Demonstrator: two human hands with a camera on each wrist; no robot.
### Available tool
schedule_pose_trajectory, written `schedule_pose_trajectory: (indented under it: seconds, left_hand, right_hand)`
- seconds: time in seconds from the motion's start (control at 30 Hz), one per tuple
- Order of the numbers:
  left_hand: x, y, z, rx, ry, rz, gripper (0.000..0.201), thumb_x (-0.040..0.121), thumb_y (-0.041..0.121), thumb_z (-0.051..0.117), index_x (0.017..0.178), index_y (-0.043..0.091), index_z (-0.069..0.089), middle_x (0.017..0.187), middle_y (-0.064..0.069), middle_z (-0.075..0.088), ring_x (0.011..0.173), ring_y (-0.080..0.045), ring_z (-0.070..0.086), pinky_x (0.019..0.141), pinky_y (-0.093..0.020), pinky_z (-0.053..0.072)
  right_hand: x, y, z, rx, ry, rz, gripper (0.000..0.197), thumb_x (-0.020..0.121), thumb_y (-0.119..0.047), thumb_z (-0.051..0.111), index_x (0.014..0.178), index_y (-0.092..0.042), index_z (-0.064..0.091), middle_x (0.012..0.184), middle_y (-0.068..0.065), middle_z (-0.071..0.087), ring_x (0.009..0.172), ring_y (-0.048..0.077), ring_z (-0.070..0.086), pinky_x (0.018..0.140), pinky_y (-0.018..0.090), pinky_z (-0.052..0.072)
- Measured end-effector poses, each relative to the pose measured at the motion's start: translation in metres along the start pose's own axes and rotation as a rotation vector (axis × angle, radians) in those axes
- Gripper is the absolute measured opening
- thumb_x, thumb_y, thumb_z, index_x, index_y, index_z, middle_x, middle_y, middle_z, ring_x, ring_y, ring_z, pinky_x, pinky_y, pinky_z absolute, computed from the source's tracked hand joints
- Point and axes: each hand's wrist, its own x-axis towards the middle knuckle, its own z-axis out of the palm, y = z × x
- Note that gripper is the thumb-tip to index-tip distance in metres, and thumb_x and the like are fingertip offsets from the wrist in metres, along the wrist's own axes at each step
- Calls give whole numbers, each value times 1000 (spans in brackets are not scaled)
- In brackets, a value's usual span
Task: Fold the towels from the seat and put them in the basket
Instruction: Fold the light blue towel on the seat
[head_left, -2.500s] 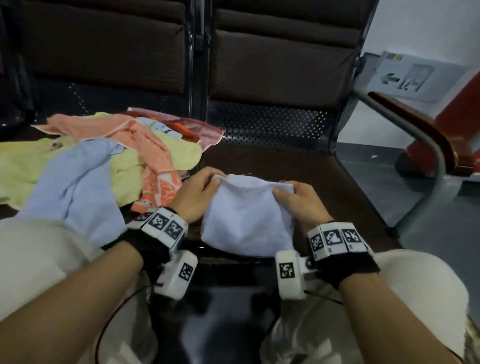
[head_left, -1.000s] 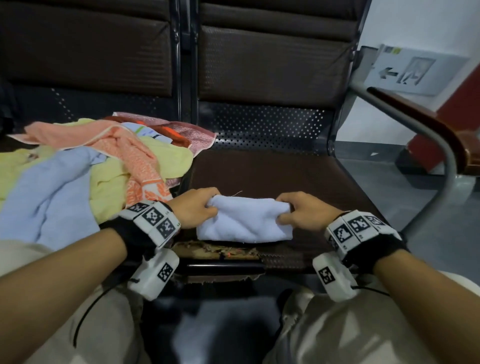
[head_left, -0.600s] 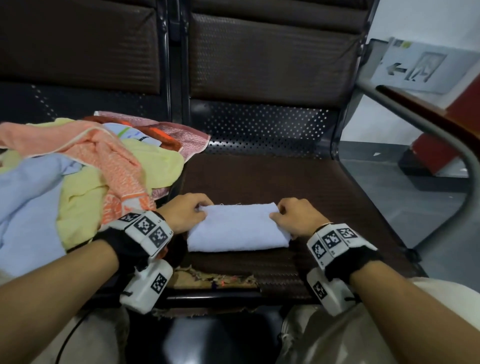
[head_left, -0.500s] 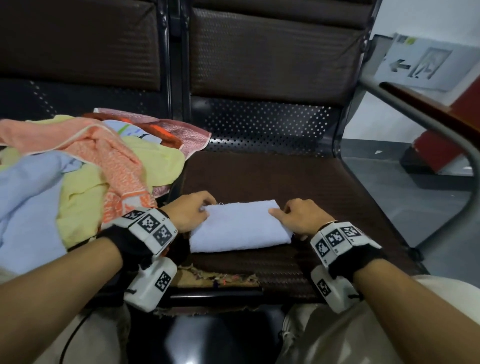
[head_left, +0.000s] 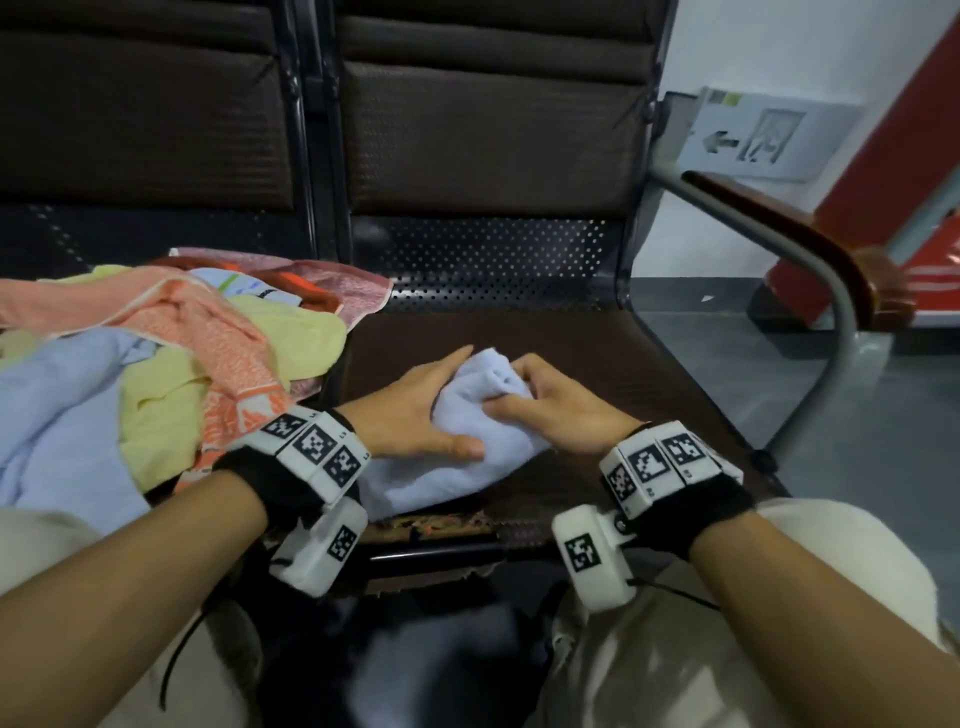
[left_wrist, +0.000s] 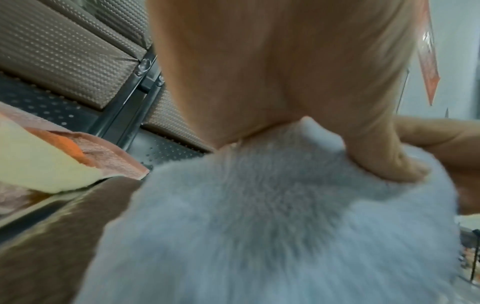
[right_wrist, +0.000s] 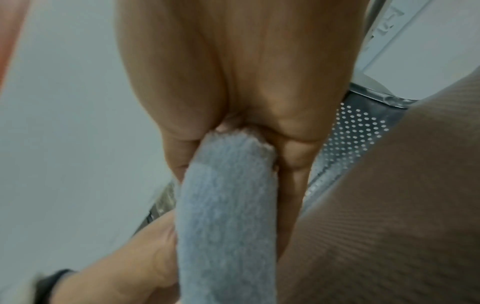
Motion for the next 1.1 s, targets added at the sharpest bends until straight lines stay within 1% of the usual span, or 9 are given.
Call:
schedule_pose_trajectory:
  seconds: [0.07, 0.13, 0.3, 0.47, 0.57, 0.67, 0.83, 0.93, 1.1]
  left_hand:
    - [-5, 19, -2, -198, 23, 123, 89, 64, 43, 82, 139, 33, 36, 137, 13, 49, 127, -5, 46, 98, -20, 44]
    - [-12, 37, -3, -196, 16, 148, 64, 58, 44, 84, 115, 44, 55, 113, 22, 63, 106, 5, 58, 81, -9, 46]
    - [-23, 80, 1, -92, -61, 103, 37, 61, 38, 85, 91, 29, 65, 85, 17, 72, 80, 5, 65, 66, -10, 48]
    - [-24, 155, -3, -9, 30, 168, 45, 69, 38, 69, 108, 17, 61, 99, 0, 69, 90, -15, 65, 76, -30, 55]
    - [-12, 205, 7, 179, 107, 230, 29, 79, 31, 65, 99, 12, 57, 94, -3, 62, 85, -21, 58, 69, -31, 48]
    - [6, 250, 25, 348, 130, 286, 23, 87, 26, 59, 104, 12, 56, 104, -7, 60, 89, -23, 54, 72, -33, 42]
    - [48, 312, 106, 468, -131, 397, 29, 91, 30, 57, 111, 10, 59, 112, -6, 61, 104, -24, 56, 83, -29, 42]
    - [73, 317, 176, 450, -309, 410, 34, 91, 32, 59, 117, 11, 60, 116, -8, 64, 107, -23, 58, 93, -35, 44]
    - [84, 272, 312, 271, -471, 324, 26, 89, 28, 61, 98, 4, 62, 100, -18, 66, 89, -18, 56, 73, -29, 40]
  right_hand:
    - [-20, -16, -7, 70, 41, -114, 31, 84, -14, 67, 108, -9, 48, 93, -3, 54, 82, 5, 54, 69, 12, 46]
    - [-40, -28, -18, 104, 90, -168, 31, 83, -10, 67, 108, -11, 48, 96, 0, 57, 85, 7, 56, 76, 22, 49]
    - [-95, -46, -66, 27, 348, -248, 23, 81, -8, 63, 102, -18, 58, 91, -7, 63, 77, 0, 57, 67, 8, 45]
    - [-155, -43, -114, 166, 584, -275, 5, 83, -4, 59, 84, -7, 63, 75, -1, 62, 68, 4, 56, 60, 18, 44]
    - [-187, -25, -140, 320, 683, -246, 14, 86, -9, 60, 97, -4, 66, 87, 6, 66, 80, 13, 59, 69, 29, 46]
    - [-217, -2, -160, 477, 778, -202, 10, 86, -12, 61, 90, -11, 70, 84, 6, 66, 78, 15, 59, 68, 31, 45]
    - [-295, 79, -177, 590, 940, -44, 13, 87, -13, 59, 90, -15, 71, 84, 2, 69, 76, 15, 62, 62, 27, 48]
    - [-341, 137, -170, 615, 991, 93, 18, 90, -9, 58, 106, -6, 65, 93, 9, 66, 83, 19, 61, 64, 27, 49]
    - [-403, 223, -135, 587, 1067, 340, 24, 85, 1, 61, 109, -3, 65, 103, 13, 65, 93, 19, 60, 86, 32, 49]
